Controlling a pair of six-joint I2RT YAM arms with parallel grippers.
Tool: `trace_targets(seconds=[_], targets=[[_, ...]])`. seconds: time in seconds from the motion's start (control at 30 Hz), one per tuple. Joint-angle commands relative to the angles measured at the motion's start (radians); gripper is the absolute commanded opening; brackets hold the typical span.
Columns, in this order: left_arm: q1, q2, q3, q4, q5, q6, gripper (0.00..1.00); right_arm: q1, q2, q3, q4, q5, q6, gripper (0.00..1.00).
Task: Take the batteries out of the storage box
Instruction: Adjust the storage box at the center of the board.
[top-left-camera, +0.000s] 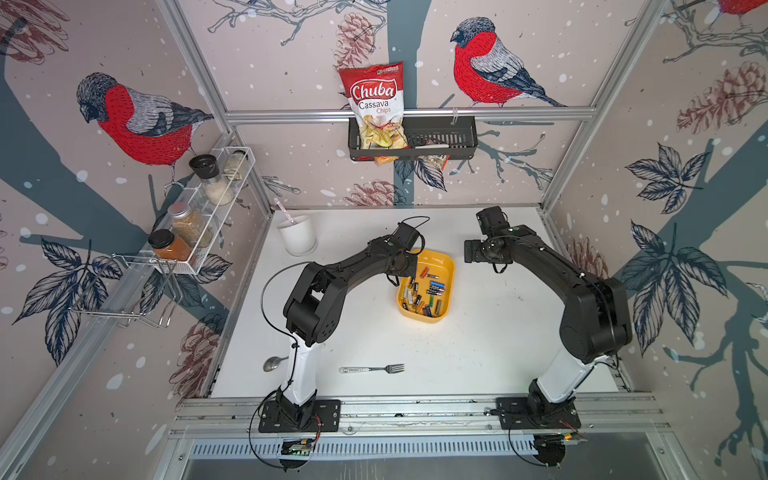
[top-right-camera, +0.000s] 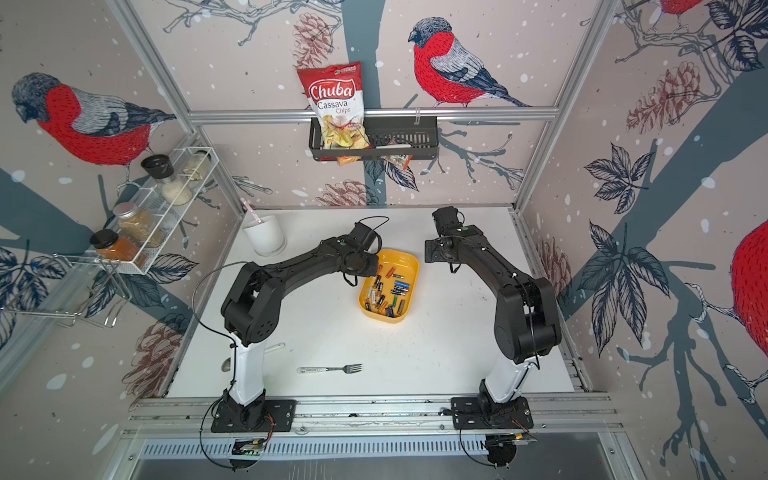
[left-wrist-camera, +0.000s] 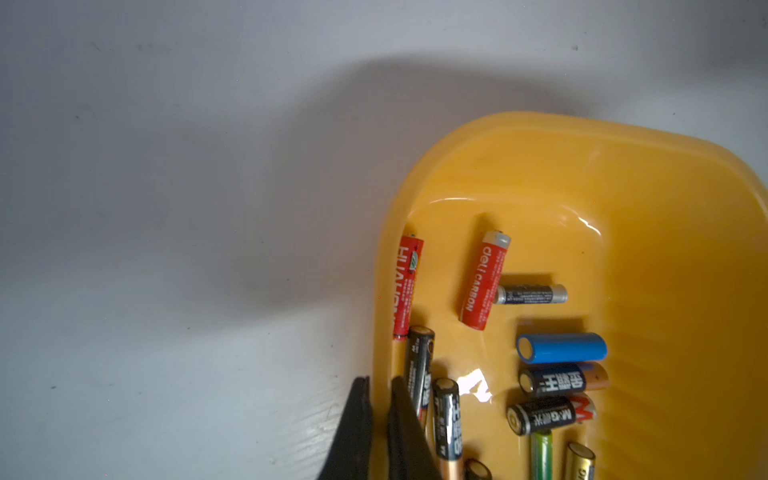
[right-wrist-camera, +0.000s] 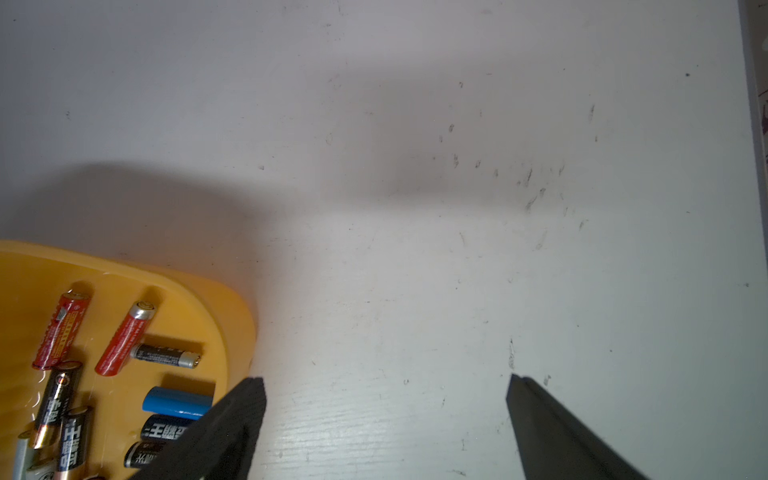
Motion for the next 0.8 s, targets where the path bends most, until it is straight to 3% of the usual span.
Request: trace_targets(seconds=[0.0, 0.27, 0.43, 0.77], targets=[[0.011, 0.016, 0.085, -0.161, 0.08, -0.02, 0.0, -0.002, -0.006, 0.027, -0.013, -0.005, -0.01, 0.97], [0.114, -0.025, 0.1, -0.206, 0.373, -0.128, 0.0, -0.024, -0.021, 0.114, -0.052, -0.02, -0.008, 0.97], [0.185, -0.072, 0.027, -0.142, 0.558, -0.195, 0.0, -0.027, -0.04, 0.125, -0.057, -0.025, 0.001, 0.97], [0.233, -0.133, -0.114, -0.086, 0.73, -0.25, 0.0, -0.027, -0.062, 0.111, -0.058, -0.056, 0.023, 0.97]])
